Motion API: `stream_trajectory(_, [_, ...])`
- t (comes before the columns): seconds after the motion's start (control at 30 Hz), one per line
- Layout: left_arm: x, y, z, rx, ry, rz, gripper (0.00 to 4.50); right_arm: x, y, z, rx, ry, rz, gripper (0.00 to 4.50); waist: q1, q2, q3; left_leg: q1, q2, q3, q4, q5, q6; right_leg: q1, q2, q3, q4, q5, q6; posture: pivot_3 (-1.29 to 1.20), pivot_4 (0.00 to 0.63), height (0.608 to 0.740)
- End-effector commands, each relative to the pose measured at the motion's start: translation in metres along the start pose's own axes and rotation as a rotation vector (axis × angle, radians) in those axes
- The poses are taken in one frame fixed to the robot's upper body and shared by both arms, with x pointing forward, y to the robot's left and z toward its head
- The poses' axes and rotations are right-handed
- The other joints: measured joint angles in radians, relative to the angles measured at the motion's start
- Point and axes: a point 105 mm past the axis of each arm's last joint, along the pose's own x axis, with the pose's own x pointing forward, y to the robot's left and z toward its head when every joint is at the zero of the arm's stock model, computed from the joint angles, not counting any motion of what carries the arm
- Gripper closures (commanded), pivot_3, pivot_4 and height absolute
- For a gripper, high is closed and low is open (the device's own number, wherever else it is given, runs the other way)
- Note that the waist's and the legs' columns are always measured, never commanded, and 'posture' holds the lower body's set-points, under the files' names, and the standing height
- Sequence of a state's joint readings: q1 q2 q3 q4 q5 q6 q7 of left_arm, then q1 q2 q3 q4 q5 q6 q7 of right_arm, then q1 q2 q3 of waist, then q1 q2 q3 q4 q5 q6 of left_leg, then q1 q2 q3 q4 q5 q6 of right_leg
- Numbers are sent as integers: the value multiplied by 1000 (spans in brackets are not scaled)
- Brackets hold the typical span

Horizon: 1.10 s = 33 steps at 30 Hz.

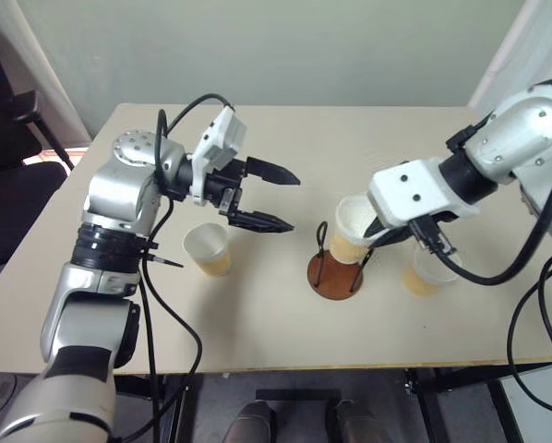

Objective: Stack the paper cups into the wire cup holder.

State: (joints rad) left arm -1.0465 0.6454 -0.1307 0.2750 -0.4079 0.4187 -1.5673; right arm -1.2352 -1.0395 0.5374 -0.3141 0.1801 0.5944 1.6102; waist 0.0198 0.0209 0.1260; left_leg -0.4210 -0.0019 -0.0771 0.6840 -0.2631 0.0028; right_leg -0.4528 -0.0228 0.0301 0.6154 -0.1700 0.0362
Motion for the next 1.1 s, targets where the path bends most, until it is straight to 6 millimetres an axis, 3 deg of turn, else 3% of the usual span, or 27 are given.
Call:
stream_trajectory(0.03, [0,-3,4,47,15,-10,0,-4,-4,2,-17,3,-34,2728,0,0,0,0,0,0,0,0,0,0,0,0,0,0,0,0,150,740])
stream_trajectory(0.17, [1,1,1,65,48,31,0,-4,-9,-1,15,-19,-87,1396,0,0,0,0,0,0,1,0,0,0,0,0,0,0,0,0,150,740])
stream_trajectory(0.33, [-20,9,-3,157,226,181,0,-16,-12,-14,117,-31,-172,1396,-3,0,0,0,0,0,0,0,0,0,0,0,0,0,0,0,150,740])
stream_trajectory(0.43, [-44,-6,-7,214,373,185,0,-25,-9,-12,200,-107,-177,1396,-7,0,0,0,0,0,-1,0,0,0,1,0,-1,0,0,0,150,740])
stream_trajectory(0.57, [-62,-25,-20,293,600,165,0,-42,4,7,322,-306,-94,1396,-12,0,0,0,1,0,-3,0,0,-1,2,1,-2,-1,-2,0,150,740])
stream_trajectory(0.67, [-70,-35,-27,292,694,151,0,-50,5,13,375,-374,-82,1396,-11,0,0,0,1,0,-2,0,0,0,2,0,-2,-2,-3,0,150,740])
stream_trajectory(0.9, [-91,-58,-26,203,879,168,0,-52,-3,-1,398,-355,-101,1396,-13,-1,0,2,0,0,0,0,0,0,1,1,4,-7,-12,0,150,740])
stream_trajectory(1.1, [-101,-60,-43,162,982,222,0,-52,-5,-2,398,-363,-89,1396,-15,-1,0,6,2,-2,-3,-3,5,-3,1,-1,15,-11,-18,0,150,740])
